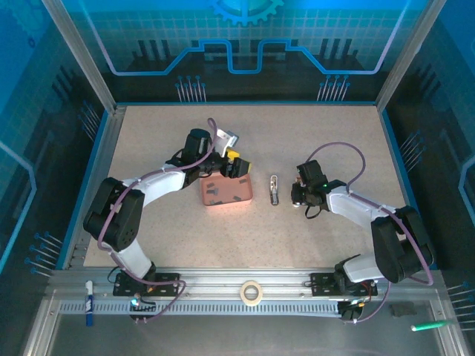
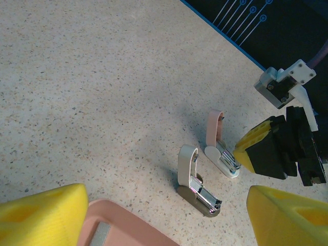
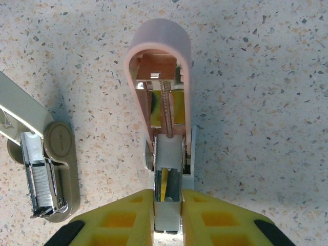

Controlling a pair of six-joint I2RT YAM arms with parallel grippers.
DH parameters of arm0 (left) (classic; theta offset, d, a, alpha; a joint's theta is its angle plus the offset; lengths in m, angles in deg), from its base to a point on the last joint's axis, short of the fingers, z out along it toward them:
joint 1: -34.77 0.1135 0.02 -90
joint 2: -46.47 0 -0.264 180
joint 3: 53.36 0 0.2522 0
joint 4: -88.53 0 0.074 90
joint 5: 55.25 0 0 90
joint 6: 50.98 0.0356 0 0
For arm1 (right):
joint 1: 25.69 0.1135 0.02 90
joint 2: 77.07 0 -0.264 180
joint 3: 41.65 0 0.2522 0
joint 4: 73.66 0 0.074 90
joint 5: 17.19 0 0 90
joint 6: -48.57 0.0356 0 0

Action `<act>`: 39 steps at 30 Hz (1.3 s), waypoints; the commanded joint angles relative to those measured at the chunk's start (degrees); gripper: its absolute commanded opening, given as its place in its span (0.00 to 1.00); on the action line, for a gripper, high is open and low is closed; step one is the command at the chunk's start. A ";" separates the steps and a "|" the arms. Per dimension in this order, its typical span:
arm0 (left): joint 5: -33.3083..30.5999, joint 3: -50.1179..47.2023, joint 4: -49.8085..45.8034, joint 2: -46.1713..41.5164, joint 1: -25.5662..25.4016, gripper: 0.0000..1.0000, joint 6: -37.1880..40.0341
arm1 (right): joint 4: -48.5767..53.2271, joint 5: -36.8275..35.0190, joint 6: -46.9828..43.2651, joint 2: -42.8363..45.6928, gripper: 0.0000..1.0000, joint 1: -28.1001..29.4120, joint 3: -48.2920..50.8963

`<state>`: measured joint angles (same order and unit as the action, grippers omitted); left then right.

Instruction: Load the staples into the stapler

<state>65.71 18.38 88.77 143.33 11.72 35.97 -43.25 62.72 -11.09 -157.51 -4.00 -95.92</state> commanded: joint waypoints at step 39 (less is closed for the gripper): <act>1.56 1.26 -0.22 0.70 -0.28 0.82 -0.82 | -0.82 0.84 -0.65 -0.20 0.22 0.06 -0.18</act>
<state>65.71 18.38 88.59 143.33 11.72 35.94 -43.38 62.94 -11.09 -156.92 -4.00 -95.92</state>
